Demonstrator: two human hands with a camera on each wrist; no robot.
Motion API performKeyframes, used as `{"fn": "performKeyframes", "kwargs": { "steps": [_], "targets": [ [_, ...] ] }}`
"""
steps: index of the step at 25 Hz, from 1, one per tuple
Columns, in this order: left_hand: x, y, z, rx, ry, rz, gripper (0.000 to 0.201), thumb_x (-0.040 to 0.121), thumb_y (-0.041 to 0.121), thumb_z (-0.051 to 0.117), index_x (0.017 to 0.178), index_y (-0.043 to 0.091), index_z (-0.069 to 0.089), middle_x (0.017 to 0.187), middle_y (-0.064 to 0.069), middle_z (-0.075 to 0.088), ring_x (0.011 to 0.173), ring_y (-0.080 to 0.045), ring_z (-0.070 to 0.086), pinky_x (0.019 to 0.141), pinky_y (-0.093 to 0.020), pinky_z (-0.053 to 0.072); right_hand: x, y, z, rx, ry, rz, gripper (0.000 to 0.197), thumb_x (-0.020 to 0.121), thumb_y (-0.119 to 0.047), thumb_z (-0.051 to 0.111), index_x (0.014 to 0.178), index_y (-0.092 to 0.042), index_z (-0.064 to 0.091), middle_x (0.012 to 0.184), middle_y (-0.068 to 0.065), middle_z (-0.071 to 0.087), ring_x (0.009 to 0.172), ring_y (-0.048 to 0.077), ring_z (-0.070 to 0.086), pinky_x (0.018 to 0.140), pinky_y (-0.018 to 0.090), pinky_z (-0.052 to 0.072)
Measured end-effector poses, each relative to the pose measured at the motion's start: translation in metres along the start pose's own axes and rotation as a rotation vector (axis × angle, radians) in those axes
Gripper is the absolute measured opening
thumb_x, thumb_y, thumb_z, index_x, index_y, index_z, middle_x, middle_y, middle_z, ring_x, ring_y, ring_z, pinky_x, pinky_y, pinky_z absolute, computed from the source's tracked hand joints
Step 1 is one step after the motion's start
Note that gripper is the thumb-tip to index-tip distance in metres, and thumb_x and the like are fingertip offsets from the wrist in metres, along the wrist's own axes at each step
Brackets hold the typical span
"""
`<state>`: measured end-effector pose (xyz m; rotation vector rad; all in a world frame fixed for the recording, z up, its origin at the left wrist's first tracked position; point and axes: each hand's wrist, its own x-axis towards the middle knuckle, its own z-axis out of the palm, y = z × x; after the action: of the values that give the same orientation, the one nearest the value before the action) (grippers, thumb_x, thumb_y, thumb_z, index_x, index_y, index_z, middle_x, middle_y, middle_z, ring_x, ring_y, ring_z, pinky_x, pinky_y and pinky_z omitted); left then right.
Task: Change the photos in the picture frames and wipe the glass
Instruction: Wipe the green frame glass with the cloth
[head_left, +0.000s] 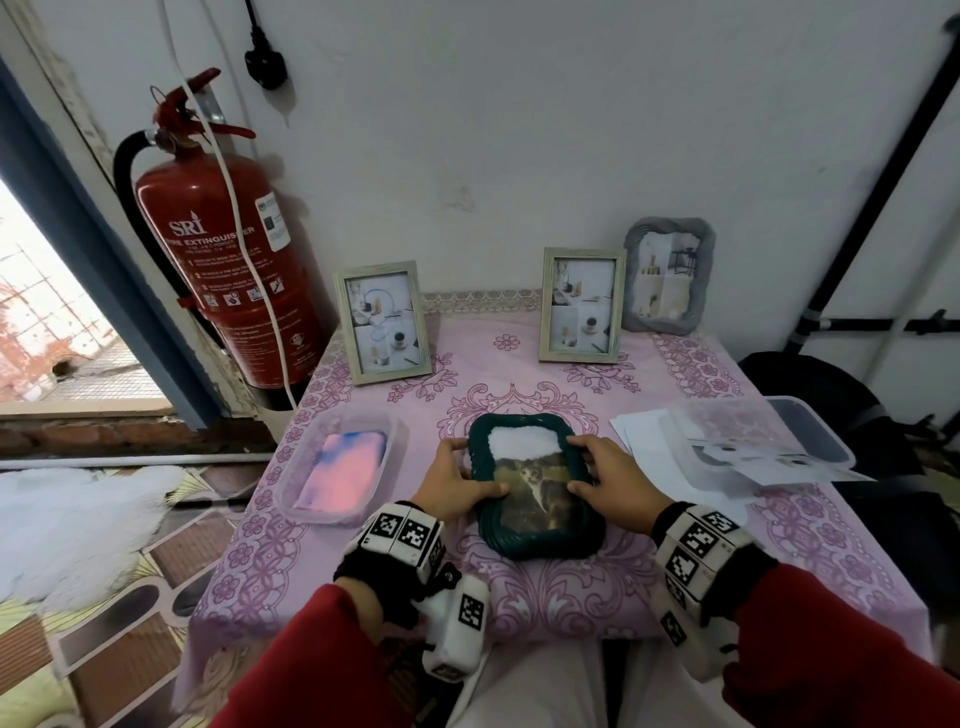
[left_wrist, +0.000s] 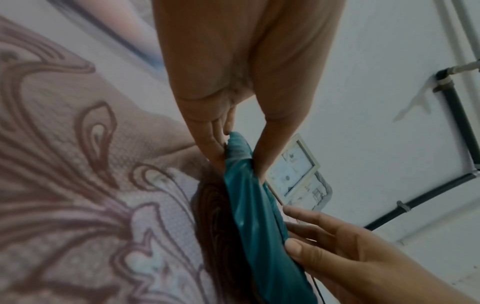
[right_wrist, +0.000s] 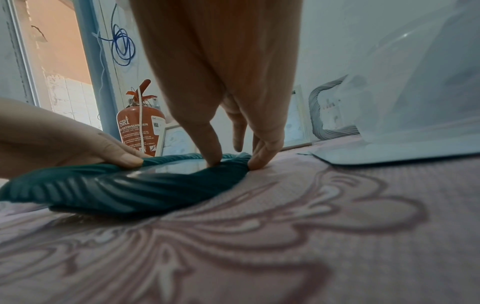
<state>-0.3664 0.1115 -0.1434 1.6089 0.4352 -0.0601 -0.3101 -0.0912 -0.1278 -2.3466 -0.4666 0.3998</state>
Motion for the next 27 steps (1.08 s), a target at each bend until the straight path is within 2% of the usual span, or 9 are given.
{"fn": "performKeyframes", "kwargs": {
  "steps": [3,5,8,10,12,16,20,22,27],
  "targets": [
    [-0.004,0.003,0.0,-0.095,-0.027,0.002,0.07,0.071,-0.011,0.072,0.124,0.01,0.03,0.086,-0.012,0.065,0.075,-0.02,0.066,0.068,-0.031,0.057,0.001,0.0,0.001,0.02,0.008,0.008,0.062,0.084,-0.006,0.064,0.138,-0.008,0.035,0.136,0.015,0.042,0.129,0.028,0.041,0.11,0.042,0.035],
    [-0.006,0.004,0.001,-0.178,-0.049,0.006,0.069,0.073,-0.015,0.067,0.124,0.011,0.029,0.087,-0.016,0.066,0.077,-0.023,0.066,0.073,-0.036,0.057,0.001,0.0,-0.001,0.066,0.022,0.02,0.064,0.082,-0.004,0.065,0.138,-0.007,0.034,0.134,0.015,0.044,0.126,0.027,0.044,0.107,0.036,0.039],
    [-0.01,0.005,0.005,-0.247,-0.067,0.04,0.069,0.074,-0.021,0.06,0.124,0.013,0.027,0.088,-0.017,0.065,0.076,-0.023,0.065,0.072,-0.036,0.058,-0.001,-0.001,-0.003,0.132,0.058,0.027,0.069,0.081,-0.003,0.066,0.139,-0.006,0.029,0.127,0.014,0.05,0.113,0.024,0.052,0.092,0.026,0.043],
    [-0.014,0.006,0.007,-0.265,-0.084,0.078,0.068,0.075,-0.024,0.057,0.124,0.014,0.028,0.088,-0.017,0.065,0.071,-0.019,0.066,0.068,-0.032,0.059,-0.004,0.0,-0.003,0.163,0.067,0.035,0.072,0.083,-0.005,0.065,0.142,-0.007,0.024,0.113,0.007,0.054,0.095,0.014,0.054,0.084,0.02,0.044],
    [-0.016,0.009,0.006,-0.263,-0.114,0.11,0.07,0.075,-0.024,0.056,0.125,0.016,0.027,0.088,-0.018,0.065,0.068,-0.016,0.068,0.068,-0.032,0.059,-0.007,0.002,-0.005,0.261,0.075,0.062,0.074,0.084,-0.005,0.064,0.144,-0.01,0.022,0.097,-0.002,0.05,0.082,0.009,0.052,0.073,0.017,0.044],
    [-0.023,0.018,0.006,-0.224,-0.156,0.166,0.072,0.076,-0.024,0.056,0.126,0.018,0.026,0.075,-0.012,0.069,0.062,-0.014,0.069,0.062,-0.03,0.059,-0.014,0.003,-0.011,0.408,0.106,0.061,0.068,0.084,0.001,0.063,0.142,-0.014,0.03,0.087,-0.001,0.052,0.073,0.006,0.054,0.057,0.011,0.043],
    [-0.027,0.027,0.01,-0.189,-0.168,0.197,0.073,0.076,-0.023,0.057,0.124,0.022,0.027,0.064,-0.006,0.071,0.059,-0.013,0.069,0.057,-0.027,0.058,-0.022,-0.001,-0.019,0.473,0.165,0.022,0.064,0.083,0.002,0.064,0.137,-0.017,0.036,0.094,0.006,0.055,0.082,0.016,0.055,0.063,0.018,0.045],
    [-0.029,0.032,0.011,-0.176,-0.16,0.216,0.072,0.076,-0.022,0.057,0.123,0.024,0.028,0.064,-0.006,0.07,0.058,-0.013,0.068,0.057,-0.026,0.057,-0.024,-0.003,-0.025,0.509,0.179,-0.002,0.062,0.083,0.001,0.063,0.136,-0.02,0.036,0.096,0.007,0.054,0.085,0.02,0.055,0.065,0.021,0.046],
    [-0.027,0.051,0.007,-0.201,-0.146,0.279,0.071,0.076,-0.022,0.057,0.12,0.029,0.033,0.069,-0.013,0.069,0.059,-0.019,0.066,0.061,-0.033,0.059,-0.02,-0.02,-0.035,0.662,0.211,-0.058,0.061,0.085,0.004,0.06,0.134,-0.023,0.036,0.099,0.012,0.057,0.082,0.019,0.059,0.064,0.021,0.05]
  ]
}}
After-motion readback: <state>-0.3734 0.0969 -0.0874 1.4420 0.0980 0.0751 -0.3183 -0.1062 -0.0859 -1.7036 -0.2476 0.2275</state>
